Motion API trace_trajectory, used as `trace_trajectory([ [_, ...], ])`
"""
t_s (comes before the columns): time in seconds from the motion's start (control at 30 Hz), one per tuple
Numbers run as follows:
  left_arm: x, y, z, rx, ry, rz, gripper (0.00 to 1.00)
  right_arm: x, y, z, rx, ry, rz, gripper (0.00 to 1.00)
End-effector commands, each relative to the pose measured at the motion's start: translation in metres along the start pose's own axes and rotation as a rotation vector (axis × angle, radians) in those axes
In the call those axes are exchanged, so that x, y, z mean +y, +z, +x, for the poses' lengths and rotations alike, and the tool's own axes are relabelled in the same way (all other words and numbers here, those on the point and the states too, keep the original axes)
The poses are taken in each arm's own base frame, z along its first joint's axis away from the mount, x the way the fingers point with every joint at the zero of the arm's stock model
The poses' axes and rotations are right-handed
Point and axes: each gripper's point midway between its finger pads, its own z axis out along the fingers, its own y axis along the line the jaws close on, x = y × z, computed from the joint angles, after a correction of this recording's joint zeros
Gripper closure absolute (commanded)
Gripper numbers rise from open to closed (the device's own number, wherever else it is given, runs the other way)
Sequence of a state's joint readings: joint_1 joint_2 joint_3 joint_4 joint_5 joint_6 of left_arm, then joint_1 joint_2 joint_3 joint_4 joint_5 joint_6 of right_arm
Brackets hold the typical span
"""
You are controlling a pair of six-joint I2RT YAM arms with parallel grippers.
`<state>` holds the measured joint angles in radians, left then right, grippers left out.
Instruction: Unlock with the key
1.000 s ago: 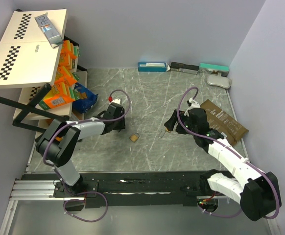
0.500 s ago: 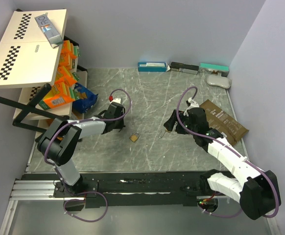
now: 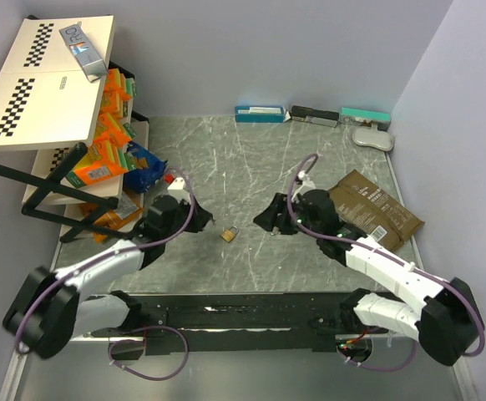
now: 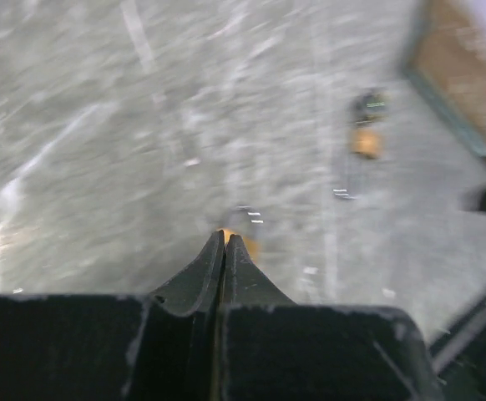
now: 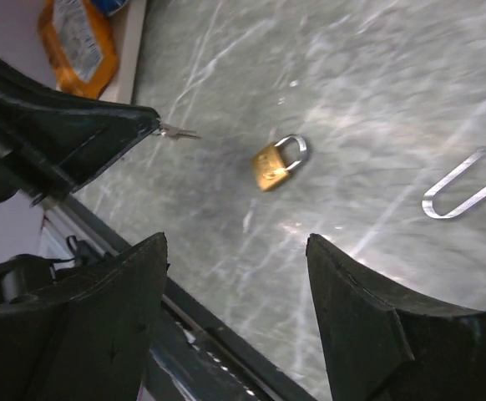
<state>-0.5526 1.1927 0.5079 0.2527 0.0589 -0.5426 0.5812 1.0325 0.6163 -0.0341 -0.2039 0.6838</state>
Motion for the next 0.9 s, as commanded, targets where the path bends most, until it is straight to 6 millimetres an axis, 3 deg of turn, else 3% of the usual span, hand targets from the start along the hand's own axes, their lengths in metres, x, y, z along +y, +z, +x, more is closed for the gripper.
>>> trace_trajectory([
  [0.0, -0.043, -0.025, -0.021, -0.086, -0.031, 0.206, 0.99, 0.042, 0.014, 0.004, -0.024, 0.057, -0.102, 0.27],
  [0.07, -0.050, -0.035, -0.025, -0.083, -0.042, 0.226, 0.99, 0.062, 0.014, 0.007, -0.033, 0.040, -0.150, 0.29],
  [0.17, -0.057, -0.047, -0.027, -0.041, -0.079, 0.225, 0.99, 0.080, 0.013, 0.006, -0.049, 0.003, -0.221, 0.31],
  [0.3, -0.070, -0.065, -0.030, 0.002, -0.106, 0.262, 0.99, 0.100, 0.009, 0.019, -0.009, -0.104, -0.321, 0.39],
  [0.53, -0.102, -0.096, -0.043, -0.014, -0.095, 0.409, 0.99, 0.103, 0.009, 0.029, 0.017, -0.085, -0.333, 0.52],
  [0.7, -0.120, -0.115, -0.046, -0.008, -0.057, 0.511, 0.99, 0.104, 0.017, 0.031, 0.019, -0.154, -0.288, 0.53],
  [0.87, -0.121, -0.122, -0.047, 0.009, -0.084, 0.500, 0.99, 0.113, 0.020, 0.039, 0.001, -0.216, -0.272, 0.52],
])
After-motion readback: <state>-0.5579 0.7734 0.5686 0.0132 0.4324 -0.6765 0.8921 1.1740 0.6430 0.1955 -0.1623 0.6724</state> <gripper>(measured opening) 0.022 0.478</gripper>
